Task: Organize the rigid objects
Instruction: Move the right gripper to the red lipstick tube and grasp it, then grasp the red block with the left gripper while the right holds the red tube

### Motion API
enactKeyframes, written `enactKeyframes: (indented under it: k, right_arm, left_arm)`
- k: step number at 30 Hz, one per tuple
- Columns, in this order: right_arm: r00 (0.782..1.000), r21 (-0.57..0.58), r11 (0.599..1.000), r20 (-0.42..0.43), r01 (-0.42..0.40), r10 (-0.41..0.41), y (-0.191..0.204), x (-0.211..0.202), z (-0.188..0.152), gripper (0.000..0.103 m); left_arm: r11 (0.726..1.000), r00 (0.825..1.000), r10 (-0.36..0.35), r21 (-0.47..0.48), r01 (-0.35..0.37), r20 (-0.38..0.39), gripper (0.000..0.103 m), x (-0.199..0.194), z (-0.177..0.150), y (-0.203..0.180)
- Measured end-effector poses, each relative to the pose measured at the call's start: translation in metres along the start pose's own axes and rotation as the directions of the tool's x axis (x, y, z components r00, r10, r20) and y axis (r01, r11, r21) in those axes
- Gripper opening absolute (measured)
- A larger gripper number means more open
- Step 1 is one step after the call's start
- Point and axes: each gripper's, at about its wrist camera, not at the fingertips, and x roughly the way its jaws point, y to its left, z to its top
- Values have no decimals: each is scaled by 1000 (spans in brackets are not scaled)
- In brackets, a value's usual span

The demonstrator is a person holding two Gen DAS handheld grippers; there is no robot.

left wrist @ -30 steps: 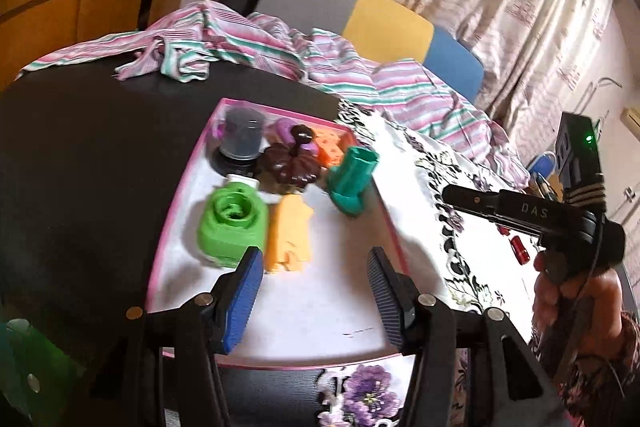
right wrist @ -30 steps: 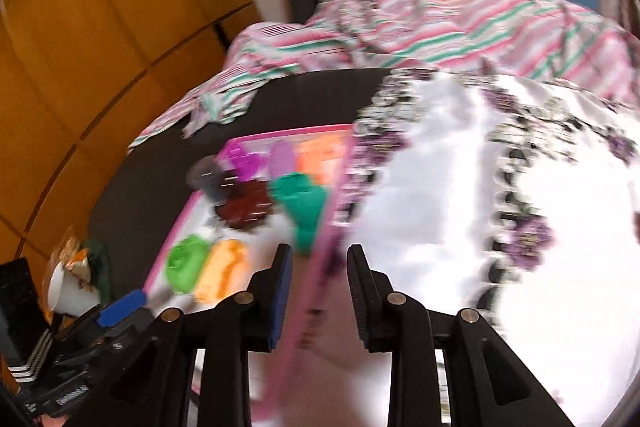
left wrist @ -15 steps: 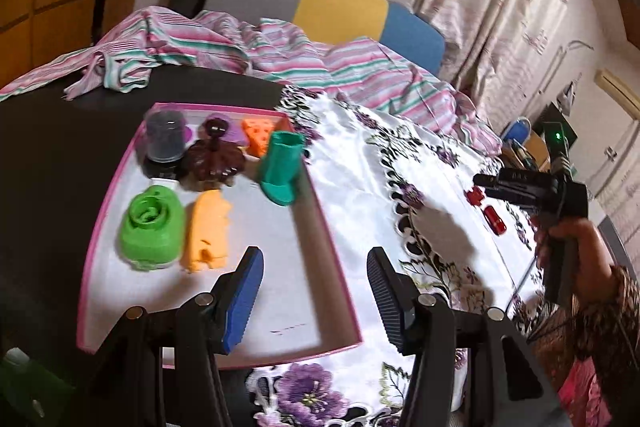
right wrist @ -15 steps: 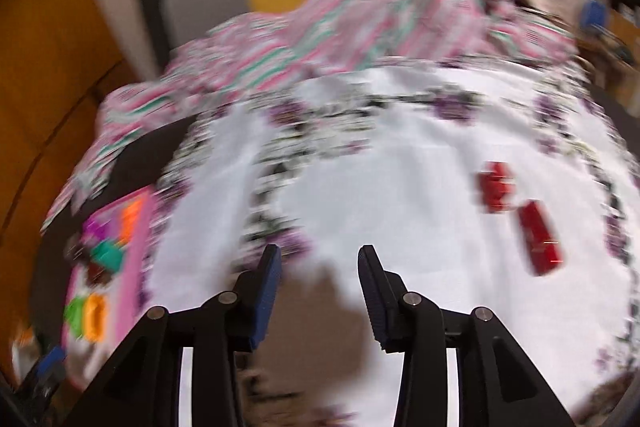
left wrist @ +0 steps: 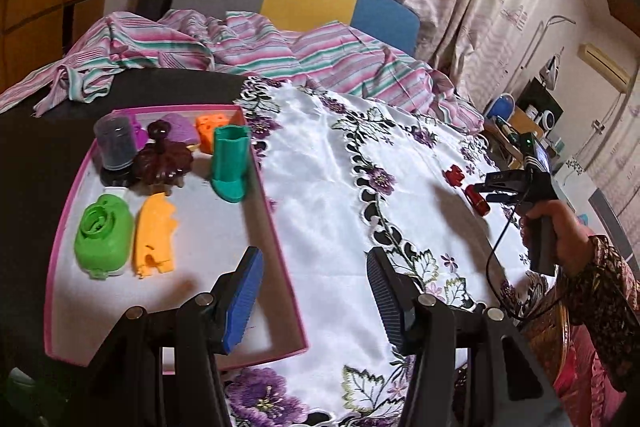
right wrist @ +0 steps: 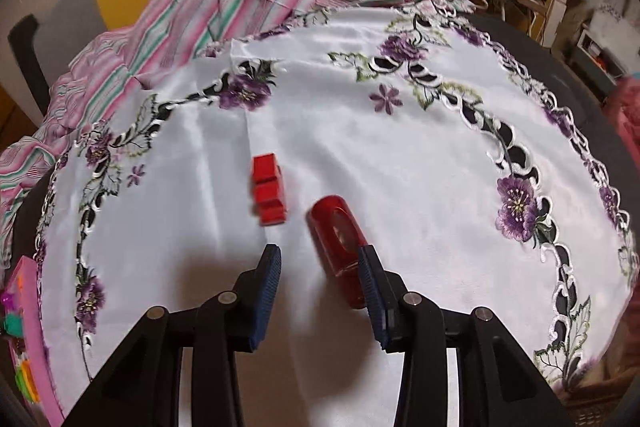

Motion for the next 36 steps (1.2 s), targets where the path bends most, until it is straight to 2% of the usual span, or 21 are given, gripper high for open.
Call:
enactKeyframes:
  k: [6, 10, 22, 29, 36]
  right_arm:
    - [1000, -25, 1000, -23, 14, -15, -3, 13, 0, 40]
    - [998, 7, 1000, -61, 0, 0, -12, 25, 1, 27]
    - [996, 104, 993, -59, -60, 66, -26, 23, -2, 27]
    - [998, 111, 992, -8, -66, 67, -28, 12, 1, 27]
    - [999, 145, 988, 14, -53, 51, -35, 8, 3, 27]
  left_arm:
    - [999, 1000, -7, 32, 8, -21, 55, 8, 1, -16]
    - [998, 999, -17, 55, 19, -37, 54, 16, 4, -27]
    - [987, 988, -110, 105, 122, -112, 54, 56, 18, -82]
    - [973, 976, -154, 151, 177, -152, 55, 100, 41, -128]
    - [958, 965, -156, 203, 200, -212, 55, 163, 70, -183]
